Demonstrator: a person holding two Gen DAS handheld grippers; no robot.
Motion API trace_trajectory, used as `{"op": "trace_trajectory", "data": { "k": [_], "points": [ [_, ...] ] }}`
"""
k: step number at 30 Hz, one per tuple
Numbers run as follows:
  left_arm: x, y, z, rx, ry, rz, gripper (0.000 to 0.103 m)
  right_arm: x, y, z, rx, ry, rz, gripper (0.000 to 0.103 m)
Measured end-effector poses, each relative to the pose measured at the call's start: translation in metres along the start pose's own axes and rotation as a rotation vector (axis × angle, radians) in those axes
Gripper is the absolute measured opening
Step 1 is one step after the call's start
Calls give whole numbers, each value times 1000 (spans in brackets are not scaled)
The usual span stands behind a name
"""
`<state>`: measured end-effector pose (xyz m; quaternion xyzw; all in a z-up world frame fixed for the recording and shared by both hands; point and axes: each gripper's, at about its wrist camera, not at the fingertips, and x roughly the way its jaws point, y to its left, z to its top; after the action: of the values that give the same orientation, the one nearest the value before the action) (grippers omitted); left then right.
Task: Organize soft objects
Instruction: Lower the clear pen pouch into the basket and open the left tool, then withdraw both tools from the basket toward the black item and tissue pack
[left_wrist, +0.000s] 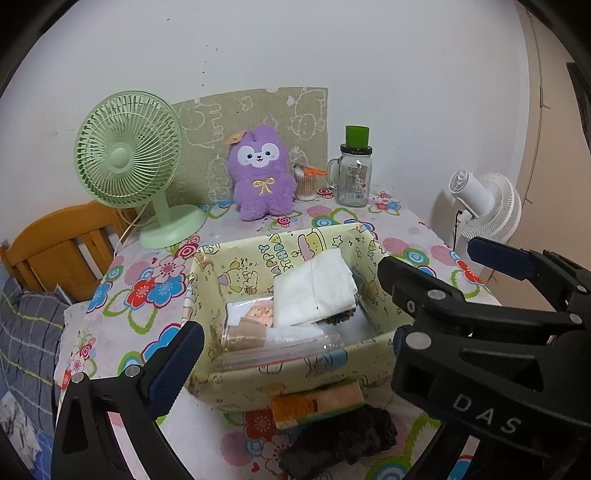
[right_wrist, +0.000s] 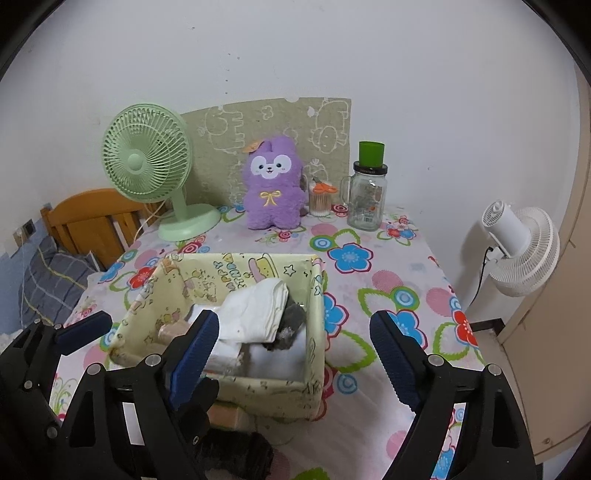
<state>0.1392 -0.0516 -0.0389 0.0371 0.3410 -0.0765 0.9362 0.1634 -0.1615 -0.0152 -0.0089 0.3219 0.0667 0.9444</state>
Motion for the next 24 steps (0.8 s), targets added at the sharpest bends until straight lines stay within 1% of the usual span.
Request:
{"op": "trace_trajectory", "data": {
  "k": [3,8,24],
  "points": [
    [-7,-1,-4,-2,-8,0,103,-7,2,-4,-4,-5,1,87],
    [-18,-3,-11,-10,-17,0,103,-20,4,-9,-10,-18,-2,96],
    [-43,-10,-29,-17,-35,-11,103,-47,7,-30,-20,-21,-34,97]
  ]
}}
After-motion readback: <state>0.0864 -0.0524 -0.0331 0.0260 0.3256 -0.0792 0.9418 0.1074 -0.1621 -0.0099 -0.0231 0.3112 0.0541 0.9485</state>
